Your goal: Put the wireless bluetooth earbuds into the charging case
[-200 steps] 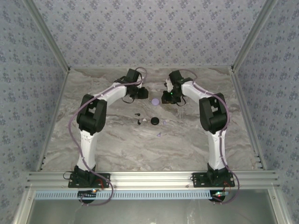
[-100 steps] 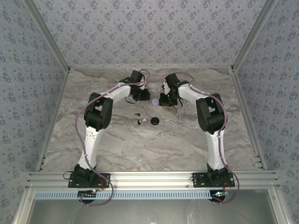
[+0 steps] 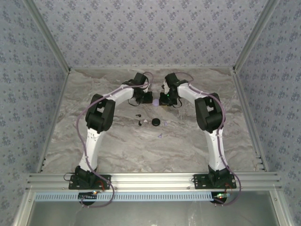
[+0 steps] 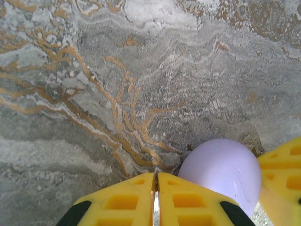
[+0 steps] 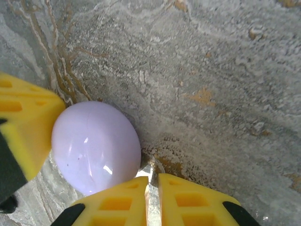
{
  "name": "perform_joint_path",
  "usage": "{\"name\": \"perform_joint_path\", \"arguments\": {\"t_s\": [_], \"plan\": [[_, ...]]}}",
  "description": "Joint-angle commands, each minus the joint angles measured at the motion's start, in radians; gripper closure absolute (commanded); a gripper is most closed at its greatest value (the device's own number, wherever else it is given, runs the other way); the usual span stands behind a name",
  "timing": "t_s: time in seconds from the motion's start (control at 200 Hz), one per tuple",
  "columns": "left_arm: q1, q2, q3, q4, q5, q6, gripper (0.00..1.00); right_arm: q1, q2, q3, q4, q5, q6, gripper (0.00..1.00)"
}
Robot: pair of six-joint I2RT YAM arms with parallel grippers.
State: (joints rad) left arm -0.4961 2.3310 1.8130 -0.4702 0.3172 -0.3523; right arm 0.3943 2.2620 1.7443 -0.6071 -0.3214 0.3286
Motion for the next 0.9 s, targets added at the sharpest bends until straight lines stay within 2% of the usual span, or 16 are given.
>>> {"name": "perform_joint_path", "arguments": {"t_s": [0.0,0.29,0.585,0.73,0.895], "plan": [[-0.015,-0.056,-0.073,-0.050,-0.013,-0.011,0.89,0.006,0.047,0.057,-0.054,0.010,-0.015,0.84],[-0.034,-0.117,-0.179,0.001,0.044,-0.016,0.89,0.006,0.083,0.129,-0.106,0.029,-0.054,0.81],[-0.048,-0.178,-0.240,0.008,0.035,-0.025,0.87,0.001,0.096,0.170,-0.143,0.081,-0.077,0.77],[-0.035,-0.214,-0.250,0.001,-0.006,-0.022,0.87,-0.009,0.056,0.134,-0.128,0.102,-0.060,0.77],[0.008,-0.226,-0.233,0.002,0.004,-0.024,0.86,-0.019,-0.023,0.038,-0.070,0.076,-0.025,0.77]]}}
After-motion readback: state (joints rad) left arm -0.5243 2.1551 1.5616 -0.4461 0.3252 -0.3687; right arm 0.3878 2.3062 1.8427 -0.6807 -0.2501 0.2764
